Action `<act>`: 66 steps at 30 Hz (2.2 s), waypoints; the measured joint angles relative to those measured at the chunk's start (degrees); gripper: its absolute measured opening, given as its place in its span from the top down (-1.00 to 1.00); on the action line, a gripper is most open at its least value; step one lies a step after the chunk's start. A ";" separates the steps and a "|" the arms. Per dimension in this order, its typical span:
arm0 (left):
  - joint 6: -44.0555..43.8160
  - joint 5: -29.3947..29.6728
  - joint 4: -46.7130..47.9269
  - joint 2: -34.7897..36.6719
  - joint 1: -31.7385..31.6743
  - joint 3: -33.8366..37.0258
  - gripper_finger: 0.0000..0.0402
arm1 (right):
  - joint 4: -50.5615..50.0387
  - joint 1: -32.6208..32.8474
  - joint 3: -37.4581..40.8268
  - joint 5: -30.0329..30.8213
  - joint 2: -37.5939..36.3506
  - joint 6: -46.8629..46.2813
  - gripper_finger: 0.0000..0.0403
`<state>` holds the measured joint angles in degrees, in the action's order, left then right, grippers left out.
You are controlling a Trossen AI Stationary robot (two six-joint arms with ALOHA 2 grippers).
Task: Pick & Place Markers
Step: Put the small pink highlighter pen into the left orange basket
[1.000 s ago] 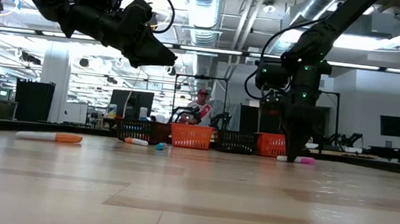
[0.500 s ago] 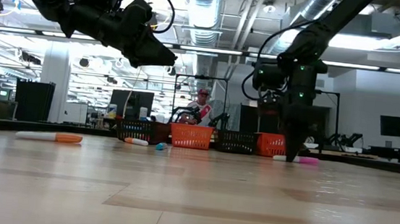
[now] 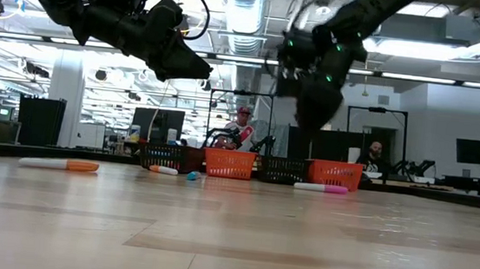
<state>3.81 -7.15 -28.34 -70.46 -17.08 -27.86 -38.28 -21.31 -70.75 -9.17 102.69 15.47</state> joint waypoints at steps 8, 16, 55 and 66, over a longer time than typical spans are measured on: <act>0.00 0.00 0.00 0.00 -0.01 0.00 0.21 | -6.35 1.06 -6.94 0.10 -0.17 2.53 0.90; 0.00 0.01 0.00 0.00 0.00 0.00 0.21 | -13.59 0.16 -3.49 0.36 -0.20 4.06 0.71; -0.02 0.00 0.00 0.00 -0.01 0.00 0.21 | 6.97 -1.66 12.02 2.04 1.78 8.52 0.88; -0.02 0.01 0.00 0.00 0.00 0.00 0.21 | 3.28 0.68 3.31 1.25 1.40 8.81 0.88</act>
<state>3.79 -7.14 -28.34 -70.46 -17.08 -27.86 -35.00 -20.62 -67.44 -7.92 104.09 24.28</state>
